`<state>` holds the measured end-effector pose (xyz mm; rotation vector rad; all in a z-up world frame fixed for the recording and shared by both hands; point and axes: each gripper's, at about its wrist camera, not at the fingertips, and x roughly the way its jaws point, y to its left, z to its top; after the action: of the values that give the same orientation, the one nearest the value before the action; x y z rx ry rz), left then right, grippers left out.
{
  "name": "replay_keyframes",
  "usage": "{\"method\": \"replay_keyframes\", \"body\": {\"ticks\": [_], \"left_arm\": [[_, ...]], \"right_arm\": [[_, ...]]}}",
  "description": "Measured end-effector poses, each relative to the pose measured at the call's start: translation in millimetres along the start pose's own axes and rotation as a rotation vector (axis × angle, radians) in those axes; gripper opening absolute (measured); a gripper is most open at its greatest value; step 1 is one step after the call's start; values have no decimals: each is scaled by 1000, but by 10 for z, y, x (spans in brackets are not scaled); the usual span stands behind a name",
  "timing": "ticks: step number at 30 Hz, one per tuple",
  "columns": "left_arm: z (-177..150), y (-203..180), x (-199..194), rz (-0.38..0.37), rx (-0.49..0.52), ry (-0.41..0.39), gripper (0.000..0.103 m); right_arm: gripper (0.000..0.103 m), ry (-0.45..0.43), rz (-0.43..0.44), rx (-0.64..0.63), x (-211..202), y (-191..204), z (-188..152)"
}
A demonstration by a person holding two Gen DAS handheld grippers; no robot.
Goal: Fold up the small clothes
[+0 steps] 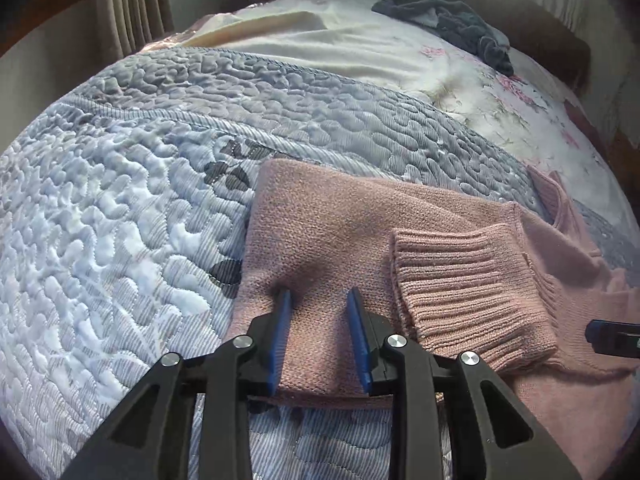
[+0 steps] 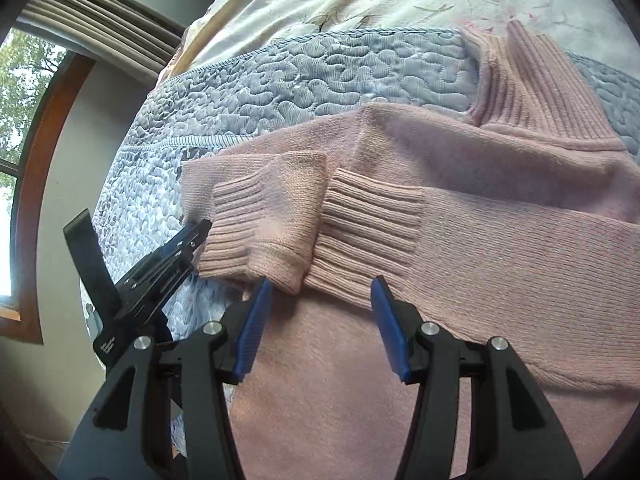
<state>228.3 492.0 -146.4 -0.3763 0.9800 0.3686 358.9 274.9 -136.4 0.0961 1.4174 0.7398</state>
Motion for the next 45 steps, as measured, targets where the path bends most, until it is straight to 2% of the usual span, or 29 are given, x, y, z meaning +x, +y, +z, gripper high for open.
{"method": "replay_keyframes", "body": {"ticks": [2,4,8,10,11,13,17,21,27,32,35,39,45], "left_arm": [[21,183,-104,-92,-110,-14,28],[15,316,-190,-135,-174,-25,27],[-15,334,-277,-125,-130,-37,27],[-20,322,-334,-117,-119,-52,28],[-19,324,-358,-118,-124,-56,28],[-13,330,-396,-126,-135,-61,30],[-9,277,-482,-128,-131,-82,30],[11,53,-553,-133,-94,-102,30],[38,-477,-552,-169,-18,-101,30],[-27,-933,-430,-185,51,-75,30],[-97,-1139,-271,-178,81,-38,30],[-194,-1273,-43,-124,95,14,30],[-272,-1284,77,-83,138,20,31]], "right_arm": [[53,23,19,22,142,57,83],[53,37,26,41,262,101,138],[54,100,15,55,542,178,181],[45,84,-15,30,585,212,169],[19,72,-15,1,576,245,164],[12,37,-19,-35,480,301,132],[11,-64,5,-116,75,395,82],[11,-130,44,-111,-378,249,34],[11,-210,-7,-111,-972,-202,-137],[11,-249,-55,-64,-1305,-754,-335],[11,-244,-80,-11,-1325,-1088,-441],[12,-198,-97,52,-1145,-1429,-514],[12,-167,-132,95,-922,-1678,-570]]}}
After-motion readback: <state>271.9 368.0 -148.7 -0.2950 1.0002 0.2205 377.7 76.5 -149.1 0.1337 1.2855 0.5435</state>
